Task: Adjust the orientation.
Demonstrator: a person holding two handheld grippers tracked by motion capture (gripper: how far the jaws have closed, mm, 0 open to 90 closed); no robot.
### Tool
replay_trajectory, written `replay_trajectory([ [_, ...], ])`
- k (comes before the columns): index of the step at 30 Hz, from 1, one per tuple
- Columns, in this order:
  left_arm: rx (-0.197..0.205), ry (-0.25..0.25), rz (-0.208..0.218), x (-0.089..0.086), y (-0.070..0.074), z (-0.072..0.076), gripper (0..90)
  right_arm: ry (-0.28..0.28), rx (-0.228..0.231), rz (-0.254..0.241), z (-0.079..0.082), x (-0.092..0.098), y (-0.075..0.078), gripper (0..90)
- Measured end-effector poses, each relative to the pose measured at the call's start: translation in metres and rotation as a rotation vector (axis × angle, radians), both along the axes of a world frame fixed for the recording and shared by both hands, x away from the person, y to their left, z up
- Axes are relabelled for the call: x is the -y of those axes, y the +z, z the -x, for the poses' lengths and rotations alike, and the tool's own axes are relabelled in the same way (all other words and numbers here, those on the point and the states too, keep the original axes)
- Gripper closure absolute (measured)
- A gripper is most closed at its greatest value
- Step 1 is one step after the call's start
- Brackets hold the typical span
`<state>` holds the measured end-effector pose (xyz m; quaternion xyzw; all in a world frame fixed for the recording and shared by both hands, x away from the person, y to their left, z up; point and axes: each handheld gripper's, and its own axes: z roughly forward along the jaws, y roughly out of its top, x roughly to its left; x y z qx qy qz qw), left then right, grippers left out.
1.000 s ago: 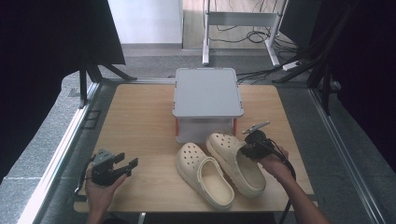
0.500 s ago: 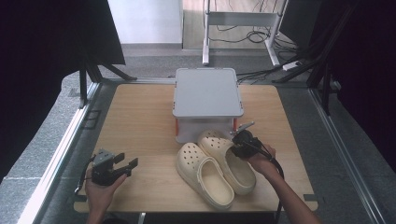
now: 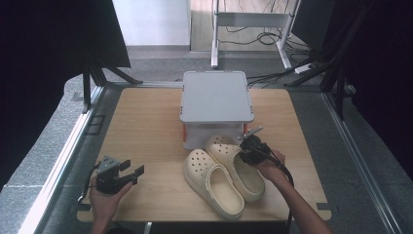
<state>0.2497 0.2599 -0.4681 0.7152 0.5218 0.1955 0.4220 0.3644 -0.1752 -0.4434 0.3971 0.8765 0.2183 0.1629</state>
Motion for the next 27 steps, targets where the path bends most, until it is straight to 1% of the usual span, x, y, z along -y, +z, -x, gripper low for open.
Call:
replay_trajectory([
  [1, 0.0, -0.001, 0.0, 0.0, 0.0, 0.0, 38.1, 0.004, 0.002, 0.003, 0.0, -0.001, 0.0, 74.0],
  [2, 0.0, -0.001, 0.001, 0.0, 0.0, 0.0, 38.1, 0.011, -0.009, 0.004, 0.0, -0.002, -0.001, 71.0],
  [3, 0.0, -0.001, 0.001, 0.0, 0.0, 0.0, 38.1, 0.021, -0.012, 0.006, 0.0, -0.003, -0.002, 70.0],
  [6, 0.002, -0.001, 0.002, -0.001, 0.0, 0.0, 38.1, 0.021, -0.015, 0.001, 0.001, -0.004, 0.0, 68.1],
  [7, 0.002, -0.001, 0.004, -0.001, 0.0, 0.0, 38.1, 0.019, -0.021, -0.008, 0.002, -0.003, 0.0, 66.2],
  [9, 0.002, -0.001, 0.003, -0.001, 0.0, 0.0, 38.0, 0.024, -0.017, -0.03, 0.003, -0.001, 0.003, 62.5],
  [11, 0.002, -0.001, 0.004, -0.001, 0.0, 0.0, 38.1, 0.024, -0.015, -0.042, 0.006, 0.002, 0.008, 59.8],
  [15, 0.002, -0.002, 0.005, 0.0, 0.0, 0.0, 38.1, 0.017, -0.009, -0.076, 0.015, 0.011, 0.022, 58.5],
  [20, 0.001, -0.002, 0.001, 0.001, 0.001, 0.0, 38.1, 0.002, -0.016, -0.131, 0.027, 0.019, 0.037, 58.7],
  [23, 0.0, -0.003, 0.002, 0.001, 0.001, 0.0, 38.1, 0.007, -0.018, -0.139, 0.034, 0.02, 0.043, 58.3],
  [27, 0.004, -0.004, 0.004, 0.002, 0.001, 0.0, 38.1, 0.031, -0.018, -0.153, 0.042, 0.016, 0.047, 58.1],
])
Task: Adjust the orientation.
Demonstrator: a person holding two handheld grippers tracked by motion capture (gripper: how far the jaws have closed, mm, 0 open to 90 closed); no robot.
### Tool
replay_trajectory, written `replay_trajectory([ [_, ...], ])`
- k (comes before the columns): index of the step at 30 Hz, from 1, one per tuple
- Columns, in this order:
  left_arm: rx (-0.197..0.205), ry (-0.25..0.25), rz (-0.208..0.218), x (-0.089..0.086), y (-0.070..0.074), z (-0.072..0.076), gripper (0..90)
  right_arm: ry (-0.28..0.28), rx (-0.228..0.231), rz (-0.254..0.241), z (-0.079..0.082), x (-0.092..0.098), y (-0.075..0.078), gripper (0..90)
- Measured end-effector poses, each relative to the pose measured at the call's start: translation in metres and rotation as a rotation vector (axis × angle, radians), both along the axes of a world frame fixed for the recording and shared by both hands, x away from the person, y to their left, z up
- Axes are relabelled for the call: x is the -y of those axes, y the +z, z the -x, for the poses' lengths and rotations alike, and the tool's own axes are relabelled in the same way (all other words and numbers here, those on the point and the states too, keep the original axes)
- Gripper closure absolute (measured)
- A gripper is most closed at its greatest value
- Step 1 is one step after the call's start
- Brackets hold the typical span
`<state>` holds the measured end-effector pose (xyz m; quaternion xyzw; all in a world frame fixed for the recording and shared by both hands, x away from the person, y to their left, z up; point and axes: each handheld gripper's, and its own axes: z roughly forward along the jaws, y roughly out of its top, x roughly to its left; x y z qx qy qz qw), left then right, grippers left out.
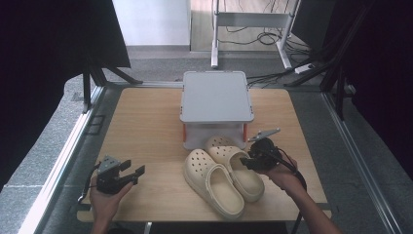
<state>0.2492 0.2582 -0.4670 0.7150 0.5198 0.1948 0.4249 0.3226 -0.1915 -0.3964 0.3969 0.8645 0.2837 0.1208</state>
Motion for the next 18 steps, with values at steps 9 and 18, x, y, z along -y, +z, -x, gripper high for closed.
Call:
replay_trajectory([
  [9, -0.001, -0.001, -0.003, 0.0, 0.0, 0.0, 38.0, 0.034, -0.017, -0.024, 0.005, -0.011, -0.01, 57.0],
  [18, -0.001, -0.001, -0.001, 0.0, 0.0, 0.0, 38.1, 0.058, -0.036, -0.026, 0.01, -0.023, -0.017, 54.4],
])
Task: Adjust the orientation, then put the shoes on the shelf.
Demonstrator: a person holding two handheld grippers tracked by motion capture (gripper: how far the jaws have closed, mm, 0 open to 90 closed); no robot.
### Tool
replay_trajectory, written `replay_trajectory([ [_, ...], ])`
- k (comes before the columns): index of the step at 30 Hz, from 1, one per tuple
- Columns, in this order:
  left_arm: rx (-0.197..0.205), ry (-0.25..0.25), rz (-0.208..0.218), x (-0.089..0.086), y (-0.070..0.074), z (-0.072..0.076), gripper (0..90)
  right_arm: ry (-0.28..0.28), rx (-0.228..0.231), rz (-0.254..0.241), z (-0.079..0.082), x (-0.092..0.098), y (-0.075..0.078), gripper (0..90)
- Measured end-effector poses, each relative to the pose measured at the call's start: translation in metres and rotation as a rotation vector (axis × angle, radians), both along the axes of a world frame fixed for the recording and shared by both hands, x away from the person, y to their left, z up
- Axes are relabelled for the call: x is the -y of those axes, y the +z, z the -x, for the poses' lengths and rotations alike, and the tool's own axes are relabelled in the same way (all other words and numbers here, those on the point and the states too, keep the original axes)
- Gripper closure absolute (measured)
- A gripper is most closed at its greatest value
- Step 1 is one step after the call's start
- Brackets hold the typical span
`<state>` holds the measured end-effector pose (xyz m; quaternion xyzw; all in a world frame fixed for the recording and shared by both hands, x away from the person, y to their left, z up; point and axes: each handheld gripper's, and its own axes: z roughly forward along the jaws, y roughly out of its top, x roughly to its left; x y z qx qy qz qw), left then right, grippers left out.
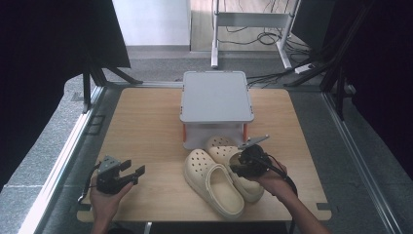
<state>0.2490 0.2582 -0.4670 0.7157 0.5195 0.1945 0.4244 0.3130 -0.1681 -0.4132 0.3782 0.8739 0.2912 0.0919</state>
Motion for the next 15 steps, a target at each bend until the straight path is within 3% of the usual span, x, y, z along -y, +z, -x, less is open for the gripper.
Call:
replay_trajectory([
  [9, -0.002, -0.003, -0.006, 0.001, 0.0, -0.001, 38.1, 0.018, -0.035, 0.007, 0.005, -0.016, -0.011, 49.9],
  [15, 0.003, 0.001, 0.002, -0.001, 0.0, 0.0, 38.0, 0.012, -0.063, -0.004, 0.005, -0.017, -0.012, 46.6],
])
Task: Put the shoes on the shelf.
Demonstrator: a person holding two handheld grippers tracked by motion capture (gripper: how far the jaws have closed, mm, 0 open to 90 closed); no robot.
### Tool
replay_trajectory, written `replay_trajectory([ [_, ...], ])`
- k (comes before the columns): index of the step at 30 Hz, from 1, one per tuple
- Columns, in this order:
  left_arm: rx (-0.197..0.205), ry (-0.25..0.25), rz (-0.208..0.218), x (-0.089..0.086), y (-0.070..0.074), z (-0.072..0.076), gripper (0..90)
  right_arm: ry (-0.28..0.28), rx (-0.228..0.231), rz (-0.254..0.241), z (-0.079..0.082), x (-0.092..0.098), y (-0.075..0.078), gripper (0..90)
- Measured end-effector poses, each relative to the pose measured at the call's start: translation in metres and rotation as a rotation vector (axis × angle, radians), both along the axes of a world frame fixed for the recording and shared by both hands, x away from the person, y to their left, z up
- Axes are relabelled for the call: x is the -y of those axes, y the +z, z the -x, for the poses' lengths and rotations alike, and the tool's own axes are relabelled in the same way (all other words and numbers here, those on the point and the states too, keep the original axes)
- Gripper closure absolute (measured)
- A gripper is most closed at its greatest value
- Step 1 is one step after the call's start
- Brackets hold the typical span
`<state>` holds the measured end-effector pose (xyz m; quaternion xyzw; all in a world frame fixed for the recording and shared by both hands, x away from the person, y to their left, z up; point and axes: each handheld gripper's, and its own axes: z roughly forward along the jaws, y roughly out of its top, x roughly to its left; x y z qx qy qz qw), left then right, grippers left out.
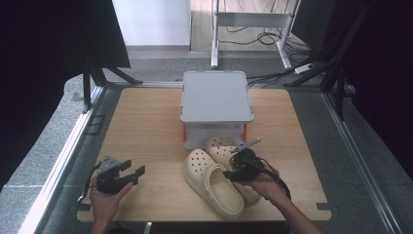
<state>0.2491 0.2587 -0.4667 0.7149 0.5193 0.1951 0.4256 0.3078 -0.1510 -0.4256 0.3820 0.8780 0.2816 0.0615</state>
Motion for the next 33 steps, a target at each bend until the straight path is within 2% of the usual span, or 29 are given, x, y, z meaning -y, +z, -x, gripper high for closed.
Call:
replay_trajectory([
  [4, -0.002, -0.001, -0.002, 0.0, 0.0, 0.0, 38.1, 0.01, -0.012, 0.013, 0.002, -0.007, -0.004, 45.1],
  [10, -0.002, -0.001, -0.003, 0.001, -0.001, -0.001, 38.1, 0.002, -0.023, 0.033, -0.009, -0.02, -0.016, 47.2],
  [15, -0.003, 0.004, -0.002, -0.001, -0.001, -0.001, 38.0, -0.004, -0.008, 0.041, -0.015, -0.026, -0.025, 61.3],
  [17, -0.003, 0.004, -0.001, -0.001, -0.001, -0.001, 38.1, -0.001, 0.001, 0.051, -0.015, -0.027, -0.025, 63.1],
  [21, -0.004, 0.001, 0.001, 0.0, -0.002, -0.001, 38.1, -0.017, 0.003, 0.055, -0.013, -0.025, -0.024, 64.9],
  [27, -0.004, 0.002, -0.005, -0.002, -0.001, -0.001, 38.1, 0.012, 0.002, 0.068, -0.009, -0.019, -0.022, 65.3],
  [33, -0.006, 0.002, -0.004, -0.001, -0.002, -0.001, 38.1, 0.043, 0.008, 0.092, -0.002, -0.004, -0.014, 65.3],
])
